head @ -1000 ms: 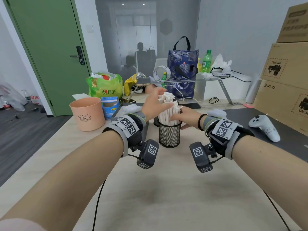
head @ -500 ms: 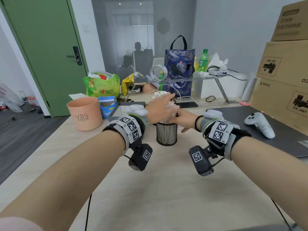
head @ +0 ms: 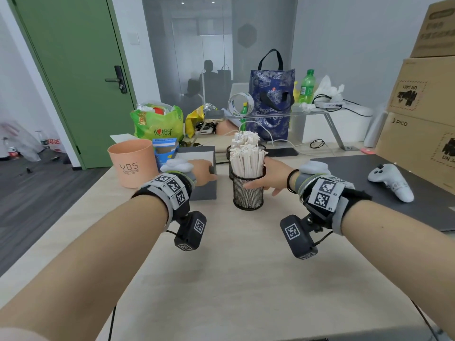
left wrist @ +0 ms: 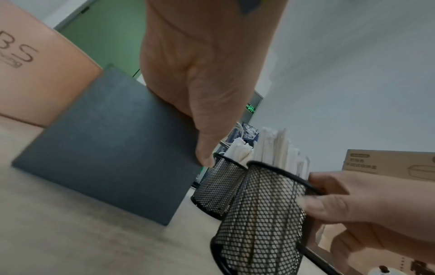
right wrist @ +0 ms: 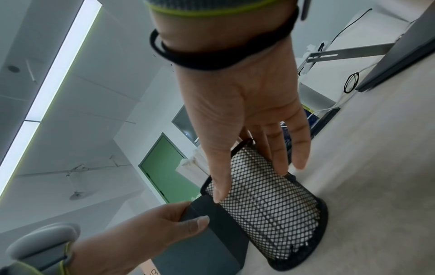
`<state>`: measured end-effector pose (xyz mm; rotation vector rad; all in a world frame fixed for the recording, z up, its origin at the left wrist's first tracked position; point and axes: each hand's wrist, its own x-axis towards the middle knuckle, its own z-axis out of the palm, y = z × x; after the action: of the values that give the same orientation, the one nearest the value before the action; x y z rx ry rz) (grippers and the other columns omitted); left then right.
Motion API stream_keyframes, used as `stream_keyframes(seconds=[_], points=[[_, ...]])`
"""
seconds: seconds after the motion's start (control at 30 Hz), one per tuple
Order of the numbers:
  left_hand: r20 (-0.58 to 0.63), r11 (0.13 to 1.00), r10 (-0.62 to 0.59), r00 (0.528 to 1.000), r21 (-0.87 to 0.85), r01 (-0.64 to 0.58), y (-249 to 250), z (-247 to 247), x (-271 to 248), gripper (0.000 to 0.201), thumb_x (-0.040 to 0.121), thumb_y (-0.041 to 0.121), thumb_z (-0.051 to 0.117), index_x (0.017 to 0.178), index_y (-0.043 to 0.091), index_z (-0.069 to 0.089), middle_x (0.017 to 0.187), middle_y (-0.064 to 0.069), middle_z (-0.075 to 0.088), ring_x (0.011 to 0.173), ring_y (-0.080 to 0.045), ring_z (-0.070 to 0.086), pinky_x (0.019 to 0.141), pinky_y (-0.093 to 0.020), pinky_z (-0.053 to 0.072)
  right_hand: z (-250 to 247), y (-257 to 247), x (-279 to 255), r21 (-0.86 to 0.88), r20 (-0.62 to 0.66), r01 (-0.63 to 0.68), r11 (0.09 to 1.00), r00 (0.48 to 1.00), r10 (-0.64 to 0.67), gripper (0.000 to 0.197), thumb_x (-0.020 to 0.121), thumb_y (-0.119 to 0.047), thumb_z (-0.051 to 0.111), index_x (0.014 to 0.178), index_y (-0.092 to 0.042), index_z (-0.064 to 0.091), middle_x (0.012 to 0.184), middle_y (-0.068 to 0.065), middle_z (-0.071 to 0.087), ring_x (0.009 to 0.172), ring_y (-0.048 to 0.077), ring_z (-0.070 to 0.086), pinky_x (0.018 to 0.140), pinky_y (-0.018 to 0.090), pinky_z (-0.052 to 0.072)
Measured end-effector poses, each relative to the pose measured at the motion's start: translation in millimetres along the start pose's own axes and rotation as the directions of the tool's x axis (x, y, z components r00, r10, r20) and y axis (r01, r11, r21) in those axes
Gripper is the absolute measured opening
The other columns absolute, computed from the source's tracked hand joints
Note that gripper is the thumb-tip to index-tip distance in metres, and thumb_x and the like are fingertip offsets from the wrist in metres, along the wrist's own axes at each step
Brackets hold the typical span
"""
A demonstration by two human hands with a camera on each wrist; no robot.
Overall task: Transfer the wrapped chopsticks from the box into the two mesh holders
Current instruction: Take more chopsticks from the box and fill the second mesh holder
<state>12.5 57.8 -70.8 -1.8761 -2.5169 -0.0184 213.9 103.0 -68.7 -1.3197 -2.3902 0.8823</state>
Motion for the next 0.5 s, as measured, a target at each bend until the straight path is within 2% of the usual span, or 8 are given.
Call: stream_keyframes(seconds=[0.13, 0.23, 0.3, 0.37, 0.43, 0.5], points=[[0.000, 0.999, 0.008, 1.000, -0.037, -0.008, -0.5, -0.7, 1.2, 0.032, 0.096, 0.034, 0.045, 0.112, 0.010, 0.058, 0.127, -0.013, 0.061, 0.108, -0.029, 0.058, 0.088, -0.034, 0.042, 8.7, -5.8, 5.3, 0.018, -0.017, 0.039, 0.999, 0.999, -0.039, 0.075, 0.072, -0.035, 0.078, 0.136, -0.022, 0.041, 0.124, 0.003, 0.058, 0.090, 0.018, 0.058, 0.067, 0.044, 0.061], [-0.013, 0.999, -0.022, 1.000, -0.047, 0.021, -1.2, -0.5, -2.3, 0.041, 0.095, 0.035, 0.047, 0.124, 0.007, 0.054, 0.130, -0.013, 0.059, 0.118, -0.030, 0.056, 0.096, -0.034, 0.041, 14.6, -12.4, 9.7, 0.028, -0.020, 0.040, 0.999, 0.999, -0.039, 0.076, 0.073, -0.034, 0.077, 0.137, -0.020, 0.039, 0.127, 0.000, 0.054, 0.099, 0.019, 0.058, 0.070, 0.046, 0.060], [-0.084, 0.997, -0.041, 0.996, -0.069, 0.035, -0.1, 1.9, -3.4, 0.045, 0.089, 0.036, 0.055, 0.122, 0.005, 0.051, 0.126, -0.014, 0.059, 0.115, -0.031, 0.056, 0.092, -0.035, 0.041, 14.9, -12.5, 11.4, 0.012, -0.004, 0.016, 1.000, 1.000, -0.016, 0.080, 0.072, -0.028, 0.079, 0.138, -0.017, 0.036, 0.131, 0.002, 0.051, 0.109, 0.023, 0.057, 0.074, 0.047, 0.060], [-0.194, 0.993, -0.055, 0.980, -0.115, 0.033, 0.9, 2.4, -7.5, 0.051, 0.081, 0.034, 0.066, 0.117, 0.004, 0.046, 0.124, -0.014, 0.055, 0.111, -0.028, 0.054, 0.081, -0.032, 0.033, 10.6, -8.8, 13.7, -0.056, 0.046, -0.019, 0.998, 0.999, 0.022, 0.084, 0.073, -0.019, 0.078, 0.142, -0.016, 0.029, 0.138, 0.008, 0.048, 0.115, 0.029, 0.055, 0.077, 0.047, 0.059], [-0.297, 0.993, -0.023, 0.955, -0.119, -0.013, 1.2, 0.2, -13.1, 0.046, 0.075, 0.031, 0.072, 0.103, 0.010, 0.041, 0.120, -0.013, 0.052, 0.105, -0.024, 0.050, 0.077, -0.028, 0.026, 3.3, -3.3, 15.0, -0.100, 0.059, -0.034, 0.994, 0.997, 0.040, 0.083, 0.078, -0.010, 0.071, 0.146, -0.017, 0.024, 0.136, 0.013, 0.049, 0.107, 0.030, 0.056, 0.080, 0.048, 0.057], [-0.356, 0.992, 0.090, 0.930, -0.052, -0.116, 3.5, -5.6, -18.9, 0.036, 0.076, 0.034, 0.068, 0.094, 0.017, 0.042, 0.103, -0.004, 0.056, 0.105, -0.025, 0.053, 0.078, -0.029, 0.027, -6.1, 1.1, 18.6, -0.073, -0.020, -0.025, 0.997, 1.000, 0.023, 0.077, 0.082, -0.010, 0.065, 0.147, -0.018, 0.024, 0.128, 0.016, 0.055, 0.094, 0.027, 0.055, 0.080, 0.049, 0.057]])
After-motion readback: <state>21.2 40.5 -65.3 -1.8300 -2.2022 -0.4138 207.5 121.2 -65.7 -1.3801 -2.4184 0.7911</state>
